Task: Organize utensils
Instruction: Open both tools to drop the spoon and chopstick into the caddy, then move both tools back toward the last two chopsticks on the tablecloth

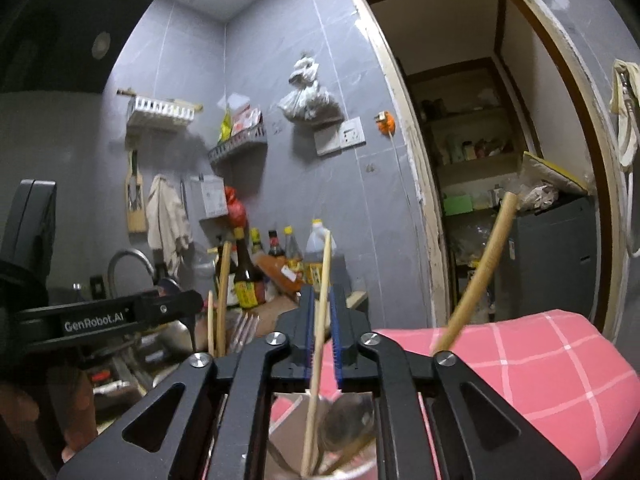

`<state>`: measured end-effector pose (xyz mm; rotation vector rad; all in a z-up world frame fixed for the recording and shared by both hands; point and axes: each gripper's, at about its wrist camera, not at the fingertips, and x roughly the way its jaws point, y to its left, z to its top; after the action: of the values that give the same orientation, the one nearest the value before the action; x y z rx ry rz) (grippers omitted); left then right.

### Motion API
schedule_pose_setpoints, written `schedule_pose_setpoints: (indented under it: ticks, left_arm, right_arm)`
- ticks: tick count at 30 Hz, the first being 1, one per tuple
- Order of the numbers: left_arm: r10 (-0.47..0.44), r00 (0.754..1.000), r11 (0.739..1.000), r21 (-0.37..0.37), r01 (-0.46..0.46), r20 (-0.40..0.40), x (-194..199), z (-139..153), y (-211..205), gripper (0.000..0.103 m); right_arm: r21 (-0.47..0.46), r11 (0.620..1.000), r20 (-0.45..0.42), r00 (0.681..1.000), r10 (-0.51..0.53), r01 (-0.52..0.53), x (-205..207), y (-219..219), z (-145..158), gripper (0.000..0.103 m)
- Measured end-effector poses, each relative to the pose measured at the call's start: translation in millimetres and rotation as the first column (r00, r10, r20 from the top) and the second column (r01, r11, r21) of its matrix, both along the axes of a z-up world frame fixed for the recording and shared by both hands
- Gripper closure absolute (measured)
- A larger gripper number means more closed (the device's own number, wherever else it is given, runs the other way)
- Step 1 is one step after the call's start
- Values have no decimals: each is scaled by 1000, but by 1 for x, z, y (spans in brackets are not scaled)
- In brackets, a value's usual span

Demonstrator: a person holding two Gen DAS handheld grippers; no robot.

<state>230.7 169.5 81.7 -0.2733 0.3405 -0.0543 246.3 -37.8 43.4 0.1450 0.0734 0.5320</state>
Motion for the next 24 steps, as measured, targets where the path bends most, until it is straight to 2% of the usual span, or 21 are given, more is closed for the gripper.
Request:
schedule_pose_setpoints:
  ticks: [5,7,12,15,20,24]
  left_arm:
    - [-27,1000,999,-38,27,1,-10,-1,-1,62]
    - [-30,999,999,-42,30,11,-15,1,-1,59]
    - [-28,999,999,-40,29,26,-23,8,-5,58]
    - [-34,999,999,-34,35,39,-32,13,-11,52]
    - [-53,997,999,-6,54,57,-49,17,-29,44]
    - [-72,995,997,21,70,66,-62,15,-47,36]
  right_arm:
    - [-33,999,6,1000,14,-14,-15,-9,2,84]
    - [-37,999,10,1000,13,-12,-20,-14,5,84]
    - [-35,999,15,1000,-2,3,-31,-26,11,83]
    - [-33,999,23,1000,-21,21,-42,-36,15,78]
    - [-25,998,29,998,-58,59,-57,-59,23,64]
    - [-37,993,23,994,-109,109,-70,-81,29,59]
